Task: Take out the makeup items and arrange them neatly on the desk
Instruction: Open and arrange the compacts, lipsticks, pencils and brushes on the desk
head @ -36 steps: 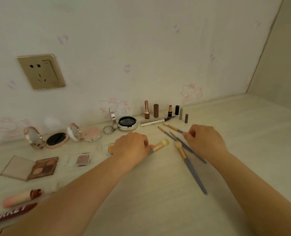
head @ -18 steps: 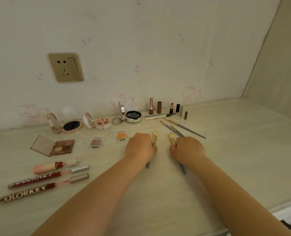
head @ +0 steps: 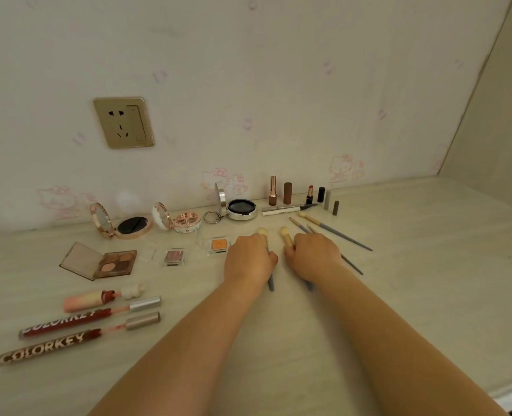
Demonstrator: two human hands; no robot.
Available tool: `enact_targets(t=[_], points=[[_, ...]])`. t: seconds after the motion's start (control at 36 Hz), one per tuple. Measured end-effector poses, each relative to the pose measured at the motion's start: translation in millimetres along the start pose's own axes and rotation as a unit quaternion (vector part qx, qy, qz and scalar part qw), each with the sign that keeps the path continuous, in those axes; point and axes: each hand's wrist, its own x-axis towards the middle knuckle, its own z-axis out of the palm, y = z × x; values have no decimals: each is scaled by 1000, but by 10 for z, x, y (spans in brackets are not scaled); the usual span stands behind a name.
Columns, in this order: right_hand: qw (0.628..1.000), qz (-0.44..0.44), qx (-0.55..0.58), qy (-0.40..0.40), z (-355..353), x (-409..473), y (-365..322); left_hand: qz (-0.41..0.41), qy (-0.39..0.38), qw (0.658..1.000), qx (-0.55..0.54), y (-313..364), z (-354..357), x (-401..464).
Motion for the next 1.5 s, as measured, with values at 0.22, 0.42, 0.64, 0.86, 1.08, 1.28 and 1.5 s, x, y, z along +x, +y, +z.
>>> enact_targets(t=[0.22, 0.42, 0.64, 0.86, 1.08, 1.28, 1.5], points=[[983, 51, 49, 171, -75, -28, 246, 38, 62, 997, 7, -14, -27, 53], [991, 115, 22, 69, -177, 2, 629, 186, 54, 980, 54, 232, 33, 142], [992, 122, 30, 10, -131, -76, 706, 242, -92, 951, 168, 511, 126, 333], [994, 105, -7, -10, -154, -108, 745, 210, -176, 940, 202, 586, 157, 394], [996, 60, -48, -40, -175, -165, 725, 237, -194, 926, 221, 531, 129, 285], [996, 32, -46, -62, -153, -165, 685, 293, -222, 901, 229, 423, 26, 227], [988, 132, 41, 68, -141, -98, 749, 293, -221, 912, 183, 296, 6, 213]])
